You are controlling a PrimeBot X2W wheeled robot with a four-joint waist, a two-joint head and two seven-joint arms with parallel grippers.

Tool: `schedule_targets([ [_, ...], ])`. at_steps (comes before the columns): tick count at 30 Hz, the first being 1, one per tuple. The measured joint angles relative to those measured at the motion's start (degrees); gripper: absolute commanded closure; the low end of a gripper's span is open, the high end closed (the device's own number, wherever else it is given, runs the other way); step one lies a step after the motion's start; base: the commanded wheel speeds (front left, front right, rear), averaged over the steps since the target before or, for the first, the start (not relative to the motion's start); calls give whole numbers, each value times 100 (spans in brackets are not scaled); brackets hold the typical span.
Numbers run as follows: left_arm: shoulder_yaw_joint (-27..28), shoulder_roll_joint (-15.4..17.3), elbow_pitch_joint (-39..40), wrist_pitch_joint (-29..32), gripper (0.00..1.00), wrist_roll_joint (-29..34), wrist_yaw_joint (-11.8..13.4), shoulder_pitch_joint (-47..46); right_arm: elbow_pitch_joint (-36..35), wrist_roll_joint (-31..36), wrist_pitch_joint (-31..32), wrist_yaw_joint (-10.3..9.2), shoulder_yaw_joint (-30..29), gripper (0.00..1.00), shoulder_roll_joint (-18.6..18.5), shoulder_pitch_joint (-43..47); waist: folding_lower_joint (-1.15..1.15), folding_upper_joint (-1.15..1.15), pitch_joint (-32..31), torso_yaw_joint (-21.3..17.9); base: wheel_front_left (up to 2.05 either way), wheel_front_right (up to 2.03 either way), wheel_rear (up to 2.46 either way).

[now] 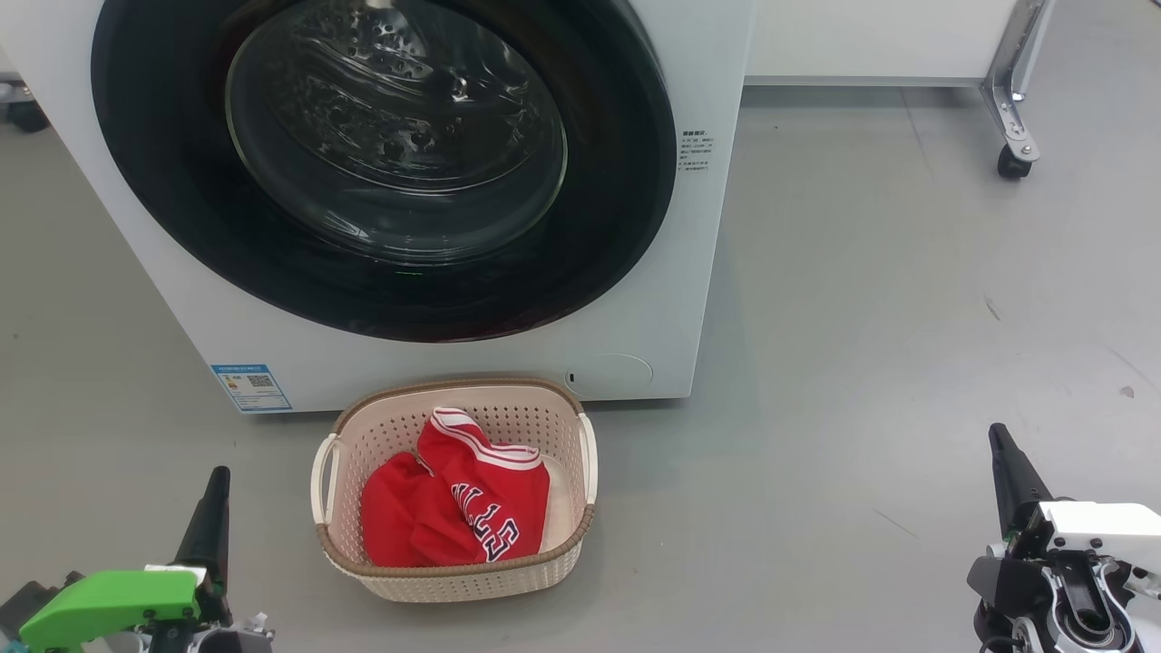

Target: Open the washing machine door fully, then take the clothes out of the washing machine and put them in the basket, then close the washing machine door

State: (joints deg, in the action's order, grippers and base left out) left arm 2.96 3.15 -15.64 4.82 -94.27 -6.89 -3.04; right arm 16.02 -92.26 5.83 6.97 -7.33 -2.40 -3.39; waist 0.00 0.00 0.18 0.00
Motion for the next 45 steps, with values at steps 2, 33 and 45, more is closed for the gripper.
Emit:
schedule_targets([
  [2, 0, 0, 0, 1, 100, 0, 0, 0, 0, 0, 0, 0, 0, 100, 0, 0, 0, 0, 0, 0, 0, 0, 0],
  [33, 9, -3, 1, 23, 100, 13, 0, 0, 0, 0, 0, 0, -2, 100, 2, 0, 0, 0, 0, 0, 0, 0, 0],
  [45, 13, -4, 1, 23, 100, 13, 0, 0, 0, 0, 0, 0, -2, 100, 2, 0, 0, 0, 0, 0, 0, 0, 0],
])
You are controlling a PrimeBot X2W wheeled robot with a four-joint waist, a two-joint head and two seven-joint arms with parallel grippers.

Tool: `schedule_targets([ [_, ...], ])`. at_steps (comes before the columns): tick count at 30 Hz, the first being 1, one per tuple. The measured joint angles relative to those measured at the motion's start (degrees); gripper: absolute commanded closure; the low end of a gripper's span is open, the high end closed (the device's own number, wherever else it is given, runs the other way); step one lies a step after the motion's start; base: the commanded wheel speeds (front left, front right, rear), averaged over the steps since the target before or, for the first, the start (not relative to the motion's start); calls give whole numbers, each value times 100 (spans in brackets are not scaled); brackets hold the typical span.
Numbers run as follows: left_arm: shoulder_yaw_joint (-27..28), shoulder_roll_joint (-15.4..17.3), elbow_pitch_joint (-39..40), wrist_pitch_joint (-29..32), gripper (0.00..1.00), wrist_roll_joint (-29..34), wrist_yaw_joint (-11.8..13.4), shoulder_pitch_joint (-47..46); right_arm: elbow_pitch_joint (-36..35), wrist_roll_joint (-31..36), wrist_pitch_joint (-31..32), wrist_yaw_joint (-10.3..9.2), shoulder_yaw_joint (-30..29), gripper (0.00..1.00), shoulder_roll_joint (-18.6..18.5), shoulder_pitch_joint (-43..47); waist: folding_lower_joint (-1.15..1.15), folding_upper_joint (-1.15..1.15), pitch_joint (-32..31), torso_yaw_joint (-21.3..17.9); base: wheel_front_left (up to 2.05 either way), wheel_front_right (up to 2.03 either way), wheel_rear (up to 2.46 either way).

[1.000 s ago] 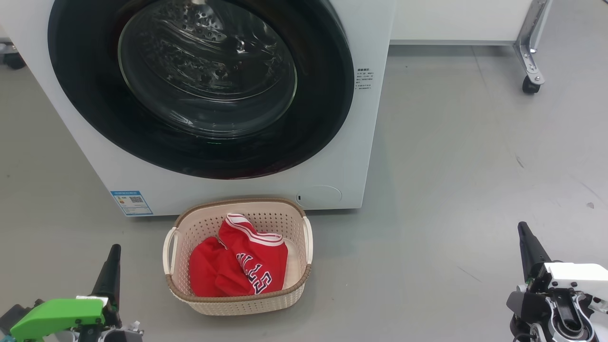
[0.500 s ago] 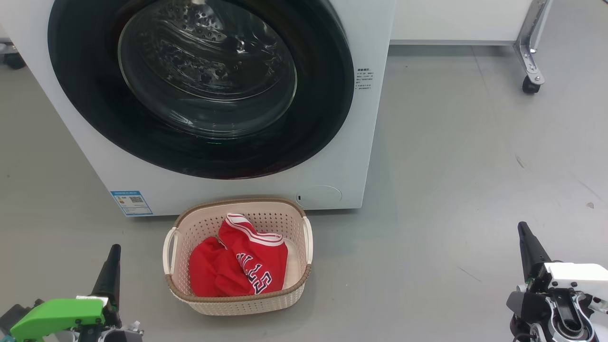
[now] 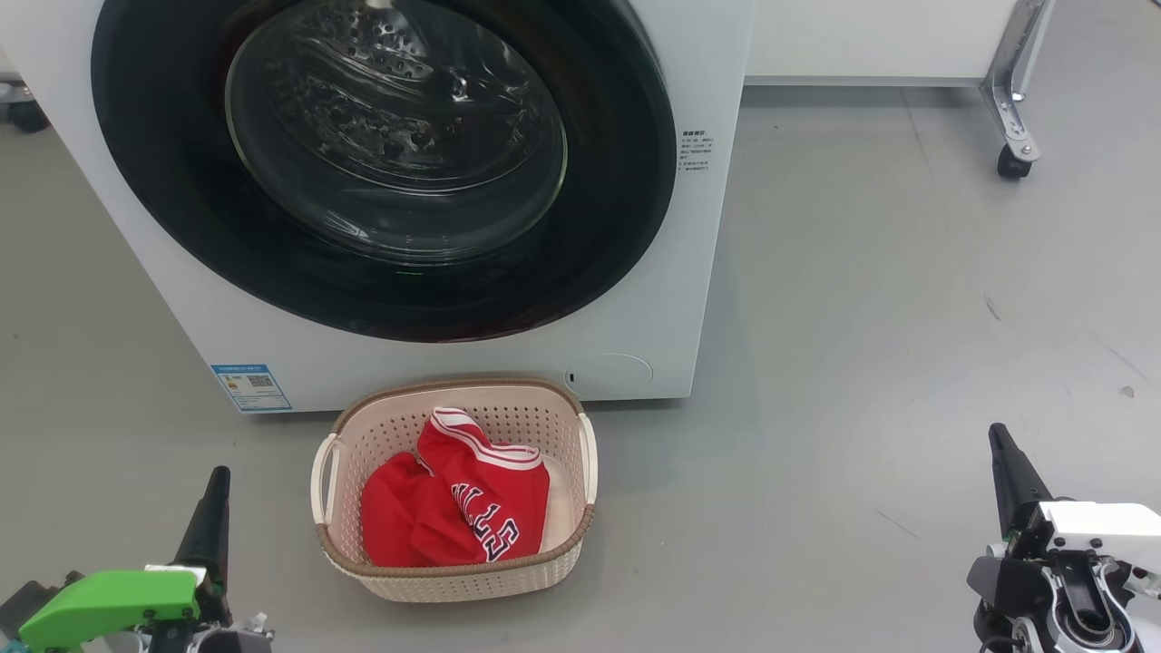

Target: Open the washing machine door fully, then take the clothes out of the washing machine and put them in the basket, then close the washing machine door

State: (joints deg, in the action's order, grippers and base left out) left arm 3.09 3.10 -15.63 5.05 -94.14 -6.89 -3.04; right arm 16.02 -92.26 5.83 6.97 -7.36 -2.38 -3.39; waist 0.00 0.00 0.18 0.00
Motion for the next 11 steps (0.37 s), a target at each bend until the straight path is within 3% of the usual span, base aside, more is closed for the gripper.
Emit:
schedule_targets([
  [11, 4, -1, 0, 0, 100, 0, 0, 0, 0, 0, 0, 0, 0, 100, 1, 0, 0, 0, 0, 0, 0, 0, 0],
])
